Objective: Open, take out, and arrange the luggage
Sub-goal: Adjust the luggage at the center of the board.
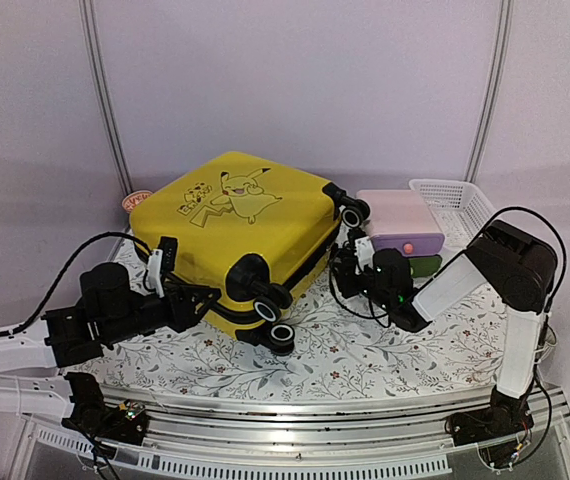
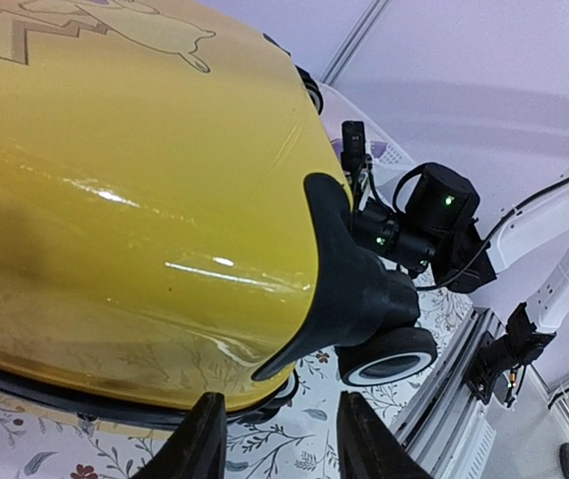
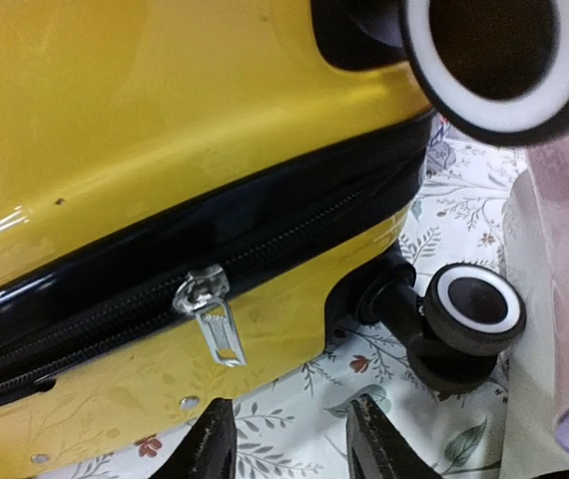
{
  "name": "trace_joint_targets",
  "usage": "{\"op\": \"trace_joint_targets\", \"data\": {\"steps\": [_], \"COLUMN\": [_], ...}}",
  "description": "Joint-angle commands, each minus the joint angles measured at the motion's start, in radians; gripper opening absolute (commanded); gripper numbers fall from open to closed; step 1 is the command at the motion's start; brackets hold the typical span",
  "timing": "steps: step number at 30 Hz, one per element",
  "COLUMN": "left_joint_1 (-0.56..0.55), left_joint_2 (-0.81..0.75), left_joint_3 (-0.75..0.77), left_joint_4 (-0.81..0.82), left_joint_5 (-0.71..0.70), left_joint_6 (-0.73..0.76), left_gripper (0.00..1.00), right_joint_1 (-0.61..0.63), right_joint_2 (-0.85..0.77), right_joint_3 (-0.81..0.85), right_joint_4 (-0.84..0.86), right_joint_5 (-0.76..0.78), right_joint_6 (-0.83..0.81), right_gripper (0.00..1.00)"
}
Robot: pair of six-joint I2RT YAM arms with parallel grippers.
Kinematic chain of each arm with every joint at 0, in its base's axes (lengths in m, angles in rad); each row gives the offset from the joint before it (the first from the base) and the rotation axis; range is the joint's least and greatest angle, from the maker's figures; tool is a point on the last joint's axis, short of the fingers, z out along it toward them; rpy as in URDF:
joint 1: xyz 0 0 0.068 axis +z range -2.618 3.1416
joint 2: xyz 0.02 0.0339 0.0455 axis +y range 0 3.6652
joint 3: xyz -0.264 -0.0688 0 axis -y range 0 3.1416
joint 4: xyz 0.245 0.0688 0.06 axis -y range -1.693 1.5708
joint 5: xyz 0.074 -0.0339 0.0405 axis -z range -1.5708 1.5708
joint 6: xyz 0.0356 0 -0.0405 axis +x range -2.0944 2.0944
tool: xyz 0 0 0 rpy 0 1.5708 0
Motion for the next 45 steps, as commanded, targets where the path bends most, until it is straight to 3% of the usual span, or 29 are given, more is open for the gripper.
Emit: {"op": "trace_joint_targets", "data": {"steps": [1, 5, 10, 14, 20, 25, 35, 45], "left_joint_1": [-0.006, -0.005, -0.006, -0.006, -0.004, -0.004, 0.002, 0.053], "left_joint_2": [0.006, 0.012, 0.017, 0.006, -0.030, -0.055, -0.083, -0.136], "left_joint_3": [0.000, -0.006, -0.031, -0.061, -0.093, -0.098, -0.127, -0.153], "left_joint_4": [0.028, 0.034, 0.055, 0.076, 0.074, 0.051, 0.017, -0.020], "left_joint_5": [0.013, 0.020, 0.031, 0.024, -0.001, -0.010, -0.057, -0.040], "left_joint_6": [-0.006, -0.008, -0.032, -0.056, -0.087, -0.092, -0.148, -0.217], "left_gripper": [0.39, 0.39, 0.40, 0.40, 0.40, 0.41, 0.41, 0.49], "right_joint_1": [-0.004, -0.006, -0.016, -0.025, -0.029, -0.048, -0.234, -0.313], "right_joint_2": [-0.102, -0.199, -0.322, -0.367, -0.381, -0.387, -0.326, -0.123], "right_joint_3": [-0.081, -0.122, -0.068, 0.047, 0.217, 0.285, 0.517, 0.780], "right_joint_4": [0.068, 0.024, -0.208, -0.422, -0.668, -0.750, -0.992, -1.180], "right_joint_5": [-0.071, -0.179, -0.280, -0.290, -0.214, -0.155, -0.401, -0.600], "right_joint_6": [-0.050, -0.125, -0.203, -0.229, -0.193, -0.274, -0.299, -0.271], "right_gripper": [0.54, 0.64, 0.74, 0.81, 1.00, 0.99, 0.99, 0.99]}}
